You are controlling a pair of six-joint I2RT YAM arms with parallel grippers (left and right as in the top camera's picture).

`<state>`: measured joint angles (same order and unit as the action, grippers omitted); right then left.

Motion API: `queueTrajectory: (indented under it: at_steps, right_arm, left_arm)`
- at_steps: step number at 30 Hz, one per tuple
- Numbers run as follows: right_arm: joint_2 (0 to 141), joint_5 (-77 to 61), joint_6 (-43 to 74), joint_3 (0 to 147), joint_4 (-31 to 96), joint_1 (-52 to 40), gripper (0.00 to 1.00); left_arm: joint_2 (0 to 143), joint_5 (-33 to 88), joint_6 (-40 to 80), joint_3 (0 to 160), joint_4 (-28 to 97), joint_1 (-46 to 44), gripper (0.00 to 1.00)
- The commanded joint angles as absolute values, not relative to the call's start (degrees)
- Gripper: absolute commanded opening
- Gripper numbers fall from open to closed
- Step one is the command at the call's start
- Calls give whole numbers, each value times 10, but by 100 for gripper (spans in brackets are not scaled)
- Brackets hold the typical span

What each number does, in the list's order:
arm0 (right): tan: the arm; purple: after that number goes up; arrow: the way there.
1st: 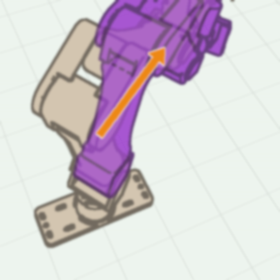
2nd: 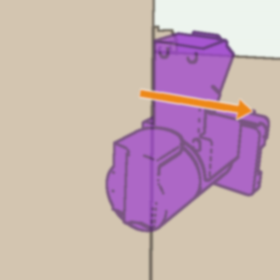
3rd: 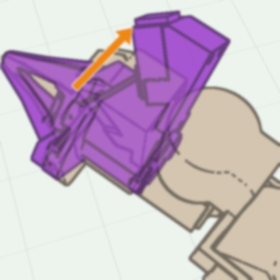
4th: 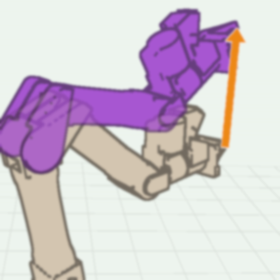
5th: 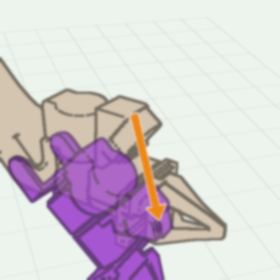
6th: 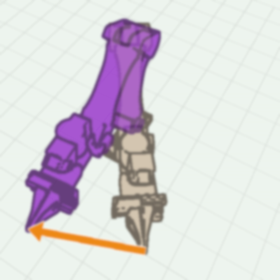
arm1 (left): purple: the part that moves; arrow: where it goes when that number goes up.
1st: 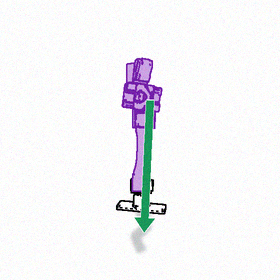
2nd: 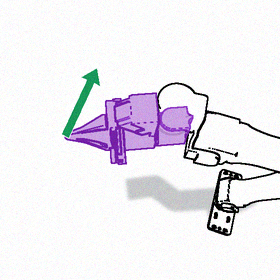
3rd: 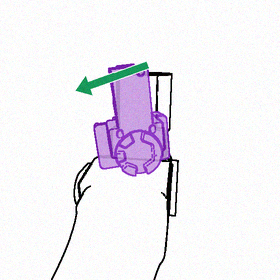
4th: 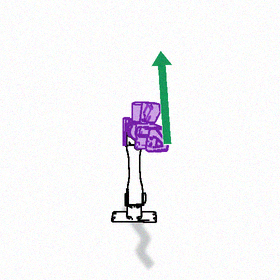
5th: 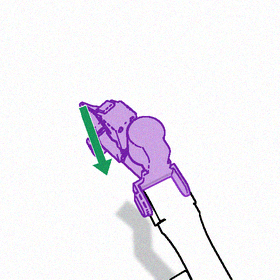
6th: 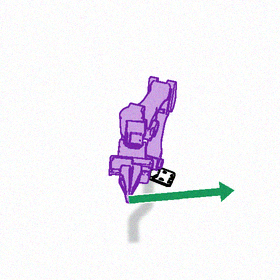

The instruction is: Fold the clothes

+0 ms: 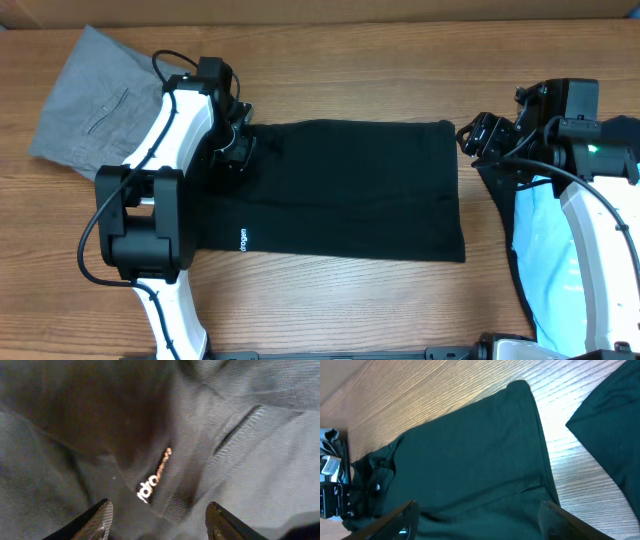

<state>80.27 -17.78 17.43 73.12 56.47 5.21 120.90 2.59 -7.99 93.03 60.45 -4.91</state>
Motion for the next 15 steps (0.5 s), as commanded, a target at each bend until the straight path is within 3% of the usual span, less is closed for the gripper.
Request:
queueTrajectory:
  at_steps: [1,7,9,15]
  right_arm:
    - [804,-176,162,743,562,54,80]
    - [804,-176,162,743,561,54,80]
    - [804,-176,162,743,562,54,80]
    - [804,-176,162,743,561,54,80]
  left_arm:
    - [1218,6,-97,915,592,-49,60]
    - [1218,6,-90,907,567,-49,24]
    - [1218,-20,-85,908,575,-48,8]
    - [1218,-117,-62,948,637,-37,4]
